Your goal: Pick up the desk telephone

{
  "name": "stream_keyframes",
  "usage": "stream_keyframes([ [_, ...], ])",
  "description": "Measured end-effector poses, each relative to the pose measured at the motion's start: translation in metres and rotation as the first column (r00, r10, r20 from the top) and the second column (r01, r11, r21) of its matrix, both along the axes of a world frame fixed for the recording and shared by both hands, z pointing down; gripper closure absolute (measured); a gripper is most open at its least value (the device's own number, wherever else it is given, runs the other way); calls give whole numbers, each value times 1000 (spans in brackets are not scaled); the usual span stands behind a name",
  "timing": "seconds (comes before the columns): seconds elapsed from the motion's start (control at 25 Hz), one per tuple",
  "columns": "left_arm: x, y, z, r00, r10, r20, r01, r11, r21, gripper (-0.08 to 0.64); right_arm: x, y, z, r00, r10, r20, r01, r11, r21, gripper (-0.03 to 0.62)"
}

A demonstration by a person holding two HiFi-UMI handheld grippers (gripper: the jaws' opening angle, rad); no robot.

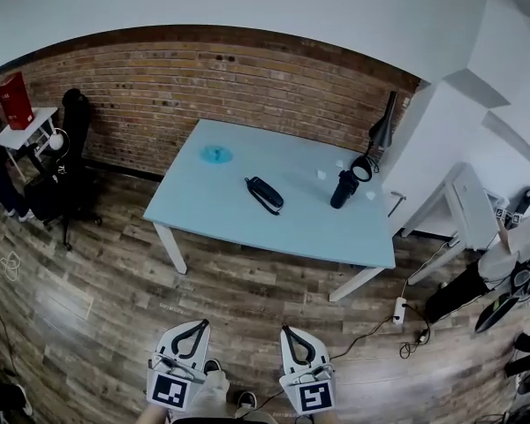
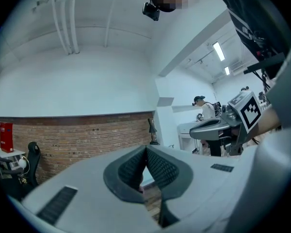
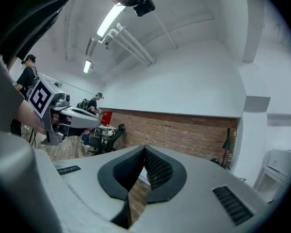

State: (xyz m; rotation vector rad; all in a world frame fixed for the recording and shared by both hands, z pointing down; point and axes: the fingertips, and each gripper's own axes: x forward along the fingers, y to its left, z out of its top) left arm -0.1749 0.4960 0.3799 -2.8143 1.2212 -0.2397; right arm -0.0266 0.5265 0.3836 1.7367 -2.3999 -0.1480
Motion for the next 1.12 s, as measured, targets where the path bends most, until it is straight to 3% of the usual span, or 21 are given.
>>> stream_keyframes([
  [0.36,-21,-99,-2,993,79,-86,-79,997,6,540,-34,-92,-17,995,62,-76,-63,998,-13,575],
  [0.48,-23,-126,1,993,86,-84,-87,996,-5,540,-38,-114,-18,994,76,-84,-77,997,-18,575],
  [0.68,-12,-167,4,992,92,-90,-95,995,-26,540,-18,-149,-13,990,99,-103,-103,994,-43,575],
  [0.84,-4,-201,12,995,81,-51,-83,996,-32,540,-2,-191,0,993,100,-65,-103,994,-46,575],
  [1.12,46,-282,12,1000,31,7,-30,998,-55,540,52,-288,11,998,62,-1,-62,997,-52,575],
])
